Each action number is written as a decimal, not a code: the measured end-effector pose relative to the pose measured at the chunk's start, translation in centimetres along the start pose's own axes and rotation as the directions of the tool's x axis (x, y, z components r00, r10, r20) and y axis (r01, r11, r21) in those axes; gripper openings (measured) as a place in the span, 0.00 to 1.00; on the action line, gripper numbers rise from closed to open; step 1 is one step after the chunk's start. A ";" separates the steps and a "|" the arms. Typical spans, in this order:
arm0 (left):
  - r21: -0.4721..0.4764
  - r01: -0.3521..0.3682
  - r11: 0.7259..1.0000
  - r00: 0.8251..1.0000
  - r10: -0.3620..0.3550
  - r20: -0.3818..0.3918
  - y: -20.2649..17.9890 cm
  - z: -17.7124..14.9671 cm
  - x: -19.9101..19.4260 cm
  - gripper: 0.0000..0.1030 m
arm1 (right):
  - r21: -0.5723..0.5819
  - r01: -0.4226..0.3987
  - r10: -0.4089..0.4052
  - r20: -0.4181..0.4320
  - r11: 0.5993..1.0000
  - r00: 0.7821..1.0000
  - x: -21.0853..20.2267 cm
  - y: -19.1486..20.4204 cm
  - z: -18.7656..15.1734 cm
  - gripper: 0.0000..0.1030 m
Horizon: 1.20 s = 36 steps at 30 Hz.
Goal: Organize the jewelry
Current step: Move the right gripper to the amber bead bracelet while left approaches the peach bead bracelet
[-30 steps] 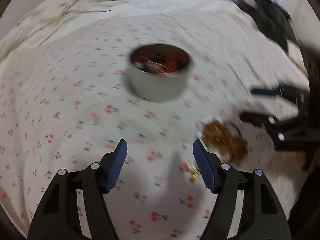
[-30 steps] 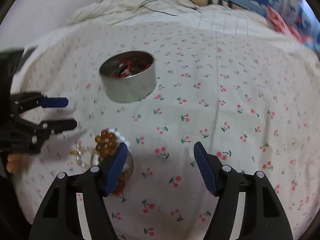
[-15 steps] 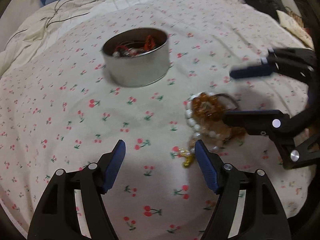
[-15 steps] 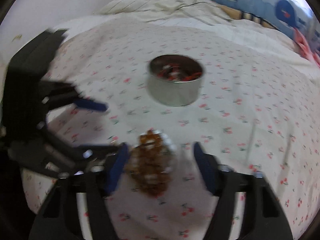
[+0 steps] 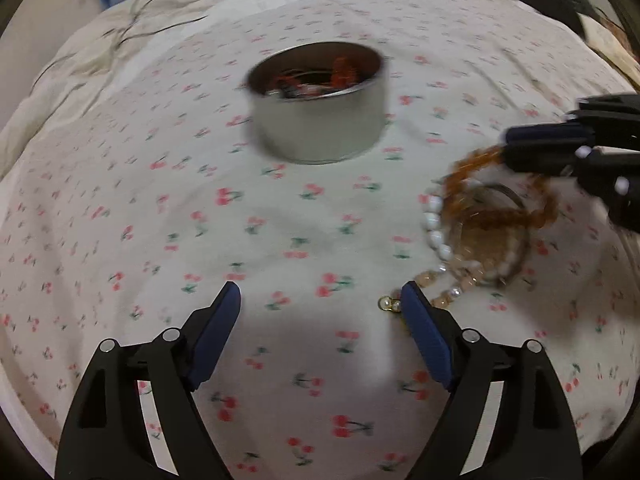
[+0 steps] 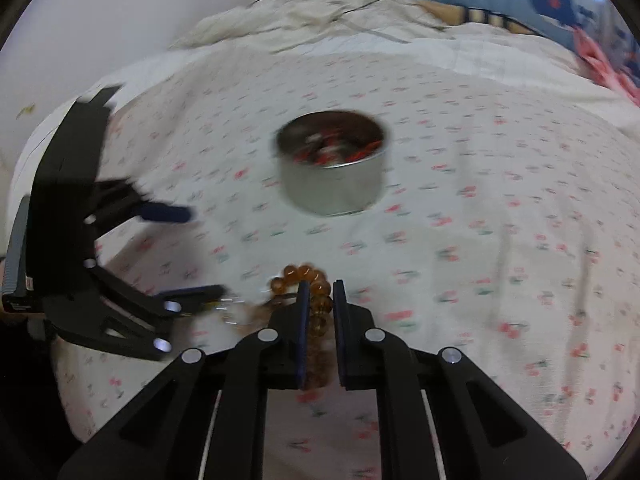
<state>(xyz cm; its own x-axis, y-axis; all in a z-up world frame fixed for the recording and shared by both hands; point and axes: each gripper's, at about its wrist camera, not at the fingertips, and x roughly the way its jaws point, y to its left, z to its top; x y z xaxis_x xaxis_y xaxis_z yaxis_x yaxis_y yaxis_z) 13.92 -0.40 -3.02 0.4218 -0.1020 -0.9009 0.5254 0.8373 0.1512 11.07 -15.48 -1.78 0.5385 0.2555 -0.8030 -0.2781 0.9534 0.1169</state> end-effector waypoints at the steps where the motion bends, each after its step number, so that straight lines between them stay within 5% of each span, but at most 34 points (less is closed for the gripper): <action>1: -0.012 -0.015 1.000 1.000 0.015 0.000 0.3 0.0 0.0 0.77 | 0.019 0.026 -0.026 -0.003 0.999 1.000 0.1 -0.6 0.0 0.12; 4: -0.063 -0.111 0.992 0.994 0.109 -0.024 1.9 0.1 0.5 0.77 | 0.057 0.113 -0.111 -0.036 0.992 0.993 0.8 -2.3 -0.2 0.12; 7: -0.106 -0.129 0.986 0.992 0.127 -0.021 2.9 0.1 0.3 0.77 | 0.080 0.163 -0.158 -0.064 0.983 0.985 1.2 -3.5 -0.4 0.12; 10: -0.145 -0.011 0.989 0.998 0.020 0.056 3.3 0.3 -1.2 0.77 | 0.107 0.174 -0.168 -0.063 0.979 0.984 1.1 -4.3 -0.2 0.12; 12: -0.103 0.126 0.987 0.986 -0.113 0.121 2.2 0.5 -2.3 0.77 | 0.123 0.172 -0.165 -0.067 0.977 0.984 1.1 -4.6 -0.2 0.12; 15: 0.008 0.204 0.979 0.970 -0.203 0.135 -0.2 0.4 -2.8 0.80 | 0.137 0.188 -0.177 -0.086 0.973 0.980 1.2 -4.9 -0.4 0.13; 16: 0.024 0.207 0.978 0.970 -0.208 0.124 -0.8 0.2 -2.5 0.80 | 0.152 0.181 -0.168 -0.098 0.972 0.981 1.4 -5.2 -0.5 0.20; 18: 0.050 0.176 0.983 0.981 -0.179 0.072 -1.7 0.0 -1.2 0.80 | 0.176 0.165 -0.152 -0.086 0.970 0.985 1.3 -5.8 -0.7 0.34; 27: -0.001 0.099 0.995 0.995 -0.099 0.011 -0.7 -0.2 0.5 0.80 | 0.144 0.167 -0.152 -0.108 0.975 0.982 2.0 -5.1 -0.7 0.52; 30: 0.035 -0.002 0.999 0.999 0.000 0.039 -1.5 0.3 0.6 0.81 | 0.130 0.172 -0.157 -0.113 0.977 0.981 2.3 -5.1 -0.8 0.54; 34: -0.060 -0.189 0.980 0.982 0.189 -0.009 1.6 0.4 1.5 0.83 | 0.146 0.163 -0.147 -0.114 0.976 0.983 2.3 -5.4 -0.8 0.54; 36: -0.115 -0.137 0.984 0.991 0.136 -0.016 3.0 0.3 1.2 0.82 | 0.157 0.151 -0.134 -0.113 0.976 0.984 2.1 -5.6 -0.7 0.54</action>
<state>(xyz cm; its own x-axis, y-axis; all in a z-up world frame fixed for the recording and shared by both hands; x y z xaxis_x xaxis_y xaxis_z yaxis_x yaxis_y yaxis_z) 16.27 1.82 -3.56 0.4775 0.0212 -0.8784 0.3740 0.8997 0.2250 13.21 -20.36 -4.56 0.4775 0.1054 -0.8723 -0.0652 0.9943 0.0844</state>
